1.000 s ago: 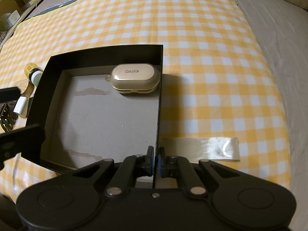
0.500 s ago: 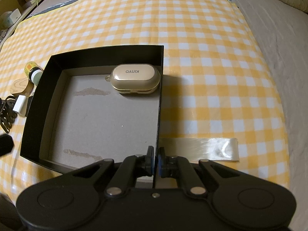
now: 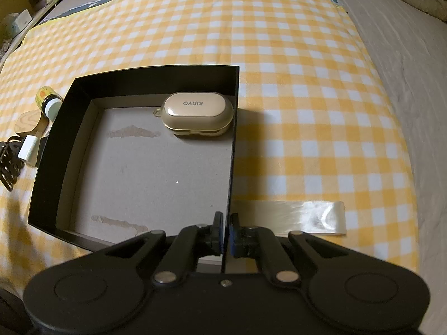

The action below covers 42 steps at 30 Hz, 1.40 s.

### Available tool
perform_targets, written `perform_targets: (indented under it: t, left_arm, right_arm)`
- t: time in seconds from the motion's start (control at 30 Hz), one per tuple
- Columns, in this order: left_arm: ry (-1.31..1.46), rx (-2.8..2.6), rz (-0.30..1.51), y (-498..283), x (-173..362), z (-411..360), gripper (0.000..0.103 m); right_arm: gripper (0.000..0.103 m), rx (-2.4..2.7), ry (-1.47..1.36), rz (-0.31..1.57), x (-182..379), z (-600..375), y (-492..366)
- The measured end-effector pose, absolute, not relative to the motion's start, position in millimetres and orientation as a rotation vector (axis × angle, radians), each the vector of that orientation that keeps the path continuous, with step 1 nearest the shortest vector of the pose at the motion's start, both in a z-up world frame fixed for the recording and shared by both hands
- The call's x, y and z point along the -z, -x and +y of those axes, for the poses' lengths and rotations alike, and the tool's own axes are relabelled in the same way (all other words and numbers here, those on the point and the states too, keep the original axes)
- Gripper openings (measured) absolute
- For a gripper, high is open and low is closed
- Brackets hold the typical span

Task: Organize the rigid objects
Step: 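Move the left tool back and grasp the black hair claw clip, then carry the claw clip into the box beside the earbud case and release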

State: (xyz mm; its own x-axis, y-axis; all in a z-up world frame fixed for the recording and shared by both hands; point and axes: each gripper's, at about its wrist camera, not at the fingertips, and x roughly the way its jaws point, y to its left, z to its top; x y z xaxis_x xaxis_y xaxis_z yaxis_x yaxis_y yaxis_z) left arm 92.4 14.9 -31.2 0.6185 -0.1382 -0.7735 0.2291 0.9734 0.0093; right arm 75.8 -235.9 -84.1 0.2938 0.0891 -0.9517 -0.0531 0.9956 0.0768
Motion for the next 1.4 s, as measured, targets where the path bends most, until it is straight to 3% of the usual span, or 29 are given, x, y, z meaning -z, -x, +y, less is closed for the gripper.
perform_targets:
  t: [0.2,0.23,0.27,0.33,0.43,0.8,0.87,0.93,1.03,1.4]
  left_arm:
    - [-0.203,0.210,0.894,-99.4,38.5,53.3,0.101]
    - [-0.213,0.211,0.896,-100.5,40.5,57.8,0.096]
    - [-0.225,0.218,0.899,-101.8,42.8,63.0,0.084]
    - [-0.225,0.242,0.921,-105.4,48.8,73.6,0.075]
    - [-0.224,0.284,0.963,-109.1,58.8,84.1,0.069]
    - [-0.259,0.257,1.088,-124.9,90.3,89.8,0.066]
    - [-0.259,0.240,1.104,-128.5,93.9,88.3,0.057]
    - [-0.240,0.235,1.114,-129.4,95.0,87.2,0.054]
    - [-0.202,0.209,1.112,-129.5,89.2,89.2,0.046]
    - [0.045,0.138,0.953,-120.5,34.3,108.3,0.046]
  right_arm:
    - [0.004,-0.093,-0.032,1.269,84.5,-235.2,-75.3]
    - [0.004,-0.093,-0.029,1.269,84.2,-235.3,-75.8]
    - [0.004,-0.093,-0.026,1.269,84.2,-235.3,-75.9]
    - [0.004,-0.093,-0.030,1.269,83.8,-235.4,-76.1]
    - [0.004,-0.094,-0.029,1.270,83.9,-235.4,-76.2]
    - [0.004,-0.094,-0.025,1.268,84.1,-235.1,-76.4]
    - [0.004,-0.094,-0.024,1.268,83.8,-236.0,-76.9]
    - [0.004,-0.093,-0.024,1.268,84.2,-234.7,-76.3]
    - [0.004,-0.094,-0.024,1.268,84.0,-234.9,-76.8]
    - [0.004,-0.092,-0.021,1.268,84.4,-234.1,-76.4]
